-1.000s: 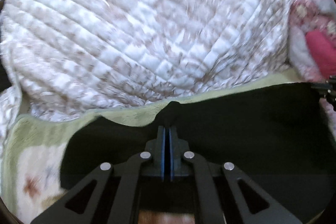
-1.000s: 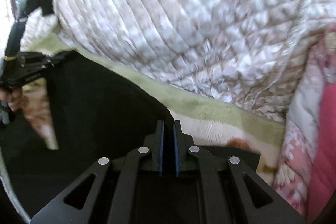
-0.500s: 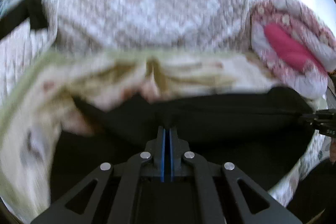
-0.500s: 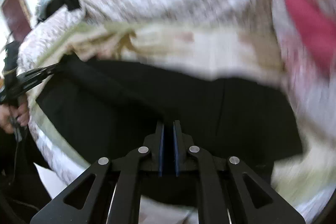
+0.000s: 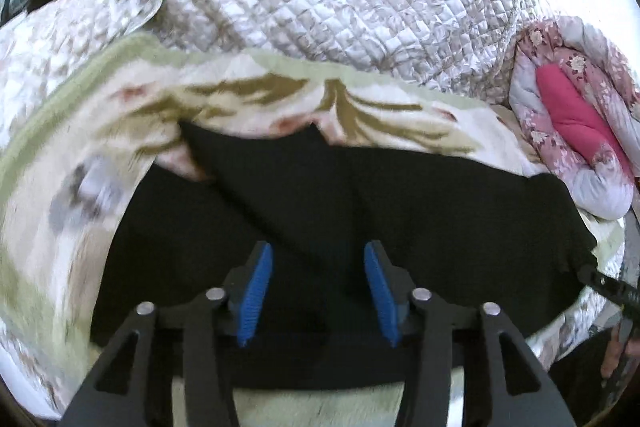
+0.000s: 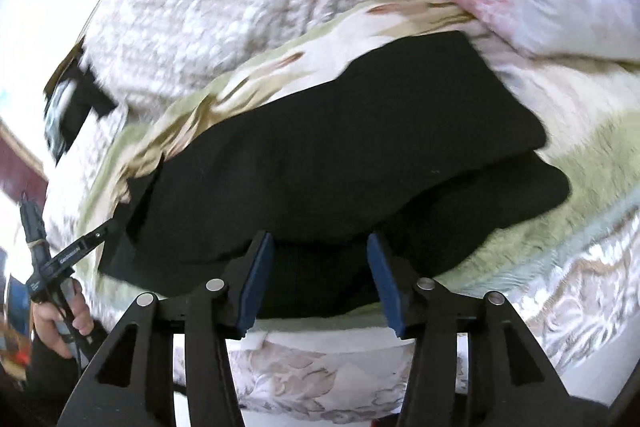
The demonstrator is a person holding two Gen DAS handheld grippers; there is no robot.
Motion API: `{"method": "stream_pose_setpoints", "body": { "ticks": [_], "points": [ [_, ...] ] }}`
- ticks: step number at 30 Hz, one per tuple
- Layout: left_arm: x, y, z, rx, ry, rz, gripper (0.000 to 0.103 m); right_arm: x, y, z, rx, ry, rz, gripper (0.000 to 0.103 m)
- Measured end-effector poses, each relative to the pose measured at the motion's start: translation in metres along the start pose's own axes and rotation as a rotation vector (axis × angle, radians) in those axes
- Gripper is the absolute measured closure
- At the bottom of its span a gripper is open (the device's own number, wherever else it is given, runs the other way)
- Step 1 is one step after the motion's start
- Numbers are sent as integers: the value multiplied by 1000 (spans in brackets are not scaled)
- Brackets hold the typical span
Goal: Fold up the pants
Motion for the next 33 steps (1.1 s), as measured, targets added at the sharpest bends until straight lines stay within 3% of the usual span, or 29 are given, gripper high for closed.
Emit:
{"method": "stream_pose_setpoints", "body": {
  "ticks": [8,10,11,12,13,15,20,24,28,30,33],
  "points": [
    [-74,-36,16,-111,-139,-89,51,6,-25,28,-166,-23,65,53],
    [-76,-40,16,-147,-184,-56,53,11,-32,29,-172,-14,102,53],
    [-76,-41,15,-153,-200,-45,59,14,-34,30,-176,-9,119,53],
    [-73,-42,11,-143,-213,-30,79,17,-37,30,-183,-10,137,53],
    [-71,-42,7,-131,-220,-23,93,17,-38,31,-187,-12,143,53],
    [-59,-39,-6,-66,-190,-2,98,16,-39,35,-206,-16,148,53],
    [-11,-13,-50,153,-162,100,98,16,-40,36,-200,-12,162,53],
    [-2,15,-76,279,-82,79,95,16,-40,35,-194,-4,163,53],
    [-13,20,-89,371,-2,41,90,20,-40,34,-195,-4,177,53],
    [-18,21,-97,414,5,30,82,26,-40,34,-200,4,201,53],
    [-18,25,-106,458,22,28,81,36,-42,31,-194,8,240,53]
  ]
}}
Point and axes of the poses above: each gripper's, at about its wrist camera, not at the fingertips, and x roughly against the way its jaws point, z to its right, y to its underside, the point moved 9 cm from there along -x, roughly the way its jaws point, and after that the axes turned 9 degrees about -z, right-handed, at the moved point
